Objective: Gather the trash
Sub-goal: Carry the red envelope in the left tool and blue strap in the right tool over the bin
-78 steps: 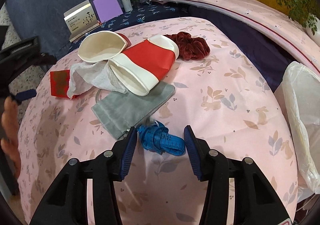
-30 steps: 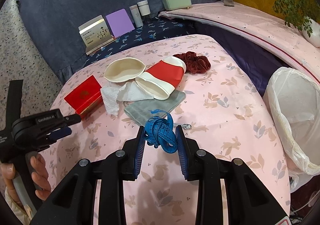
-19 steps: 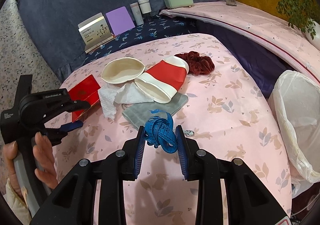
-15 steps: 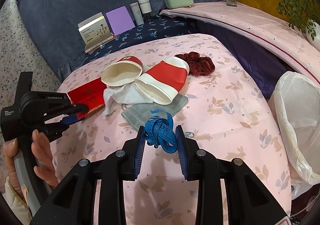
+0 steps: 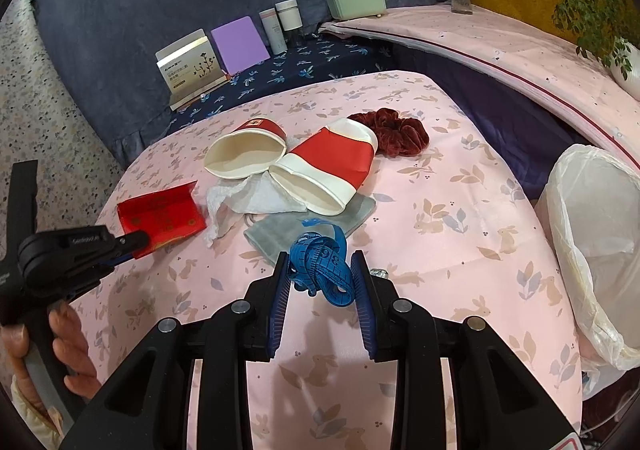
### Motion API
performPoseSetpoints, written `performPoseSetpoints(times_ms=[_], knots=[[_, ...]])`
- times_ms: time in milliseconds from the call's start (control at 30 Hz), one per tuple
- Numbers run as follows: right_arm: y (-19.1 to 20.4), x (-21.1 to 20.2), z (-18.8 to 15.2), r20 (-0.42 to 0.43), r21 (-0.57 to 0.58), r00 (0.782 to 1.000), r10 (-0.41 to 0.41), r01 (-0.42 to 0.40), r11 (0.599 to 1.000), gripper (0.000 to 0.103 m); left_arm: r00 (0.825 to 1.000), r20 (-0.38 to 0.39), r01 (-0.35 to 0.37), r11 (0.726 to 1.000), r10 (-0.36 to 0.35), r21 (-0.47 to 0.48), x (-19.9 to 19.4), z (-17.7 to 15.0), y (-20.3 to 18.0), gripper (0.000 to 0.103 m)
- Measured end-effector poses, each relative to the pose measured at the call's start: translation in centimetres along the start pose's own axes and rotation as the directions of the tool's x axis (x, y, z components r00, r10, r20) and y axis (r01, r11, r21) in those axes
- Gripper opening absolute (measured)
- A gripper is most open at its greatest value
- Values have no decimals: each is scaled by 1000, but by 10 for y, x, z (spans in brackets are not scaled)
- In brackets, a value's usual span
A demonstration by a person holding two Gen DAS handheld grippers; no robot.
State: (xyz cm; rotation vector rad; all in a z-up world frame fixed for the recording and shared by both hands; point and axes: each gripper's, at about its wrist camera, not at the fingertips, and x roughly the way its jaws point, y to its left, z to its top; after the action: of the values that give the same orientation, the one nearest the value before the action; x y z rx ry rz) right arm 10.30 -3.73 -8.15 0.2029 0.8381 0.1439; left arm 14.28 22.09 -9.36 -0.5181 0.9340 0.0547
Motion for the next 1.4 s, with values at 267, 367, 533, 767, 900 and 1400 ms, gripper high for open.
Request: performPoseSetpoints(times_ms=[267, 367, 533, 767, 900, 1400], knots=[[7, -6, 2, 17, -7, 1000, 11, -11, 1000, 29, 1000, 21, -5, 993, 3, 117, -23, -14, -21, 2], [8, -12, 2, 28, -9, 999, 15, -15, 1000, 29, 1000, 24, 9, 989, -12, 146, -32, -19, -32, 1], [5, -26, 0, 50, -5, 999, 20, -19, 1000, 29, 999, 30, 39, 982, -45, 185, -48, -31, -52, 1], [-10, -47, -2, 86, 15, 996, 15, -16, 1000, 29, 996, 24, 75, 966, -83, 249, -64, -50, -85, 1], [-23, -58, -4, 105, 34, 994, 6, -10, 999, 29, 995, 11, 93, 954, -100, 286, -67, -62, -104, 1], [-102, -95, -15, 152, 165, 985, -81, 55, 985, 29, 982, -64, 188, 874, -178, 448, -63, -106, -199, 1]])
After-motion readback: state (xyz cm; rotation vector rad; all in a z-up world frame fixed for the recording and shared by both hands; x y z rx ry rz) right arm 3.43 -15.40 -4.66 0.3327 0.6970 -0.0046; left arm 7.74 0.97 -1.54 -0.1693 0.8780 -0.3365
